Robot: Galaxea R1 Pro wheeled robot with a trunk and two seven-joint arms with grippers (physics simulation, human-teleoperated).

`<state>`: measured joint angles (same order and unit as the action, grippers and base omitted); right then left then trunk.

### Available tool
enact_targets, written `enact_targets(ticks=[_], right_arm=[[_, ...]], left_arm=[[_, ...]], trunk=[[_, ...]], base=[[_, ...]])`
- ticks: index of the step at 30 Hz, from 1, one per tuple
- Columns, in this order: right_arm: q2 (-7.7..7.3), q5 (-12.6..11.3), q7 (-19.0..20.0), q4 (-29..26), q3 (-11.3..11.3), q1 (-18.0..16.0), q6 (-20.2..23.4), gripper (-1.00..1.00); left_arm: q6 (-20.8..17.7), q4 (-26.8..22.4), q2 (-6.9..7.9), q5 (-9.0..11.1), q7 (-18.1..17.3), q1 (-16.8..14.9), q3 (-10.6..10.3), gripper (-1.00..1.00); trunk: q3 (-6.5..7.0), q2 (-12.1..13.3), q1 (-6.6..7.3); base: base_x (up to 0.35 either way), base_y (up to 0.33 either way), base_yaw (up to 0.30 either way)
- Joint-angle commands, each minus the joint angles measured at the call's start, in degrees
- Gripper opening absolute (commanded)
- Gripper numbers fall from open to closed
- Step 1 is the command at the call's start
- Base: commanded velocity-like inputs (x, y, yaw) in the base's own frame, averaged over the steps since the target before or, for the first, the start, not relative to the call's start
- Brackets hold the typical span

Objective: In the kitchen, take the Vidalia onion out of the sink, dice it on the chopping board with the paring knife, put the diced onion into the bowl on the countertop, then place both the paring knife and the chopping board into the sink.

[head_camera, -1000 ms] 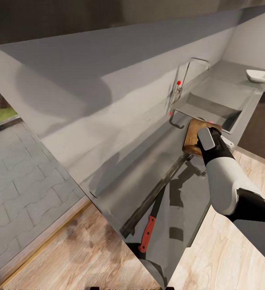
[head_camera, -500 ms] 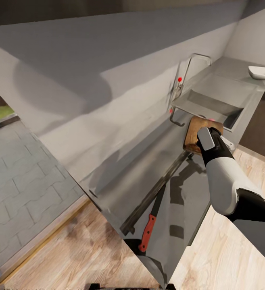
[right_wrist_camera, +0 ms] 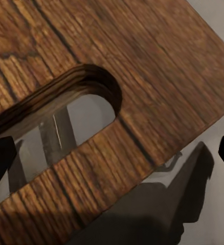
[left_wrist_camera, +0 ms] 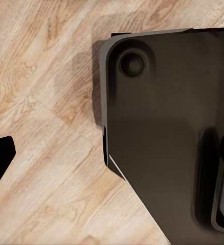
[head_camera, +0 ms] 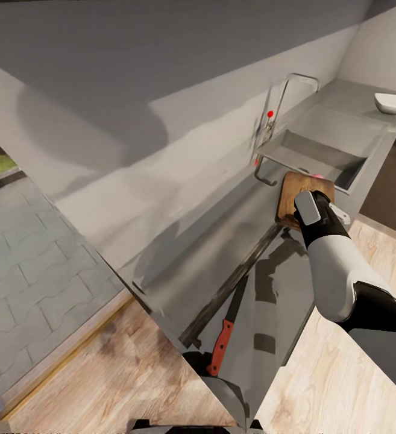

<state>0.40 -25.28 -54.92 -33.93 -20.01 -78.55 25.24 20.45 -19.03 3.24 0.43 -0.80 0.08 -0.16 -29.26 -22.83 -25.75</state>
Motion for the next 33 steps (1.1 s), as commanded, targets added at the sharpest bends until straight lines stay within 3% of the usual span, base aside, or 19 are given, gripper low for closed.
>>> enact_targets(ticks=[1,33], right_arm=[[0.04,0.0,-0.2,-0.1,-0.2,0.0,0.6,1.0],[0.04,-0.2,-0.4,-0.1,-0.2,0.0,0.9,1.0]], left_arm=[[0.1,0.0,0.01,0.0,-0.1,0.0,0.0,1.0],[0.0,0.0,0.02,0.1,-0.1,0.0,0.0,1.0]], trunk=[[-0.15,-0.1,-0.03],[-0.36,-0.1,-0.03]], base=[[0.0,0.0,0.0],[0.0,0.0,0.0]])
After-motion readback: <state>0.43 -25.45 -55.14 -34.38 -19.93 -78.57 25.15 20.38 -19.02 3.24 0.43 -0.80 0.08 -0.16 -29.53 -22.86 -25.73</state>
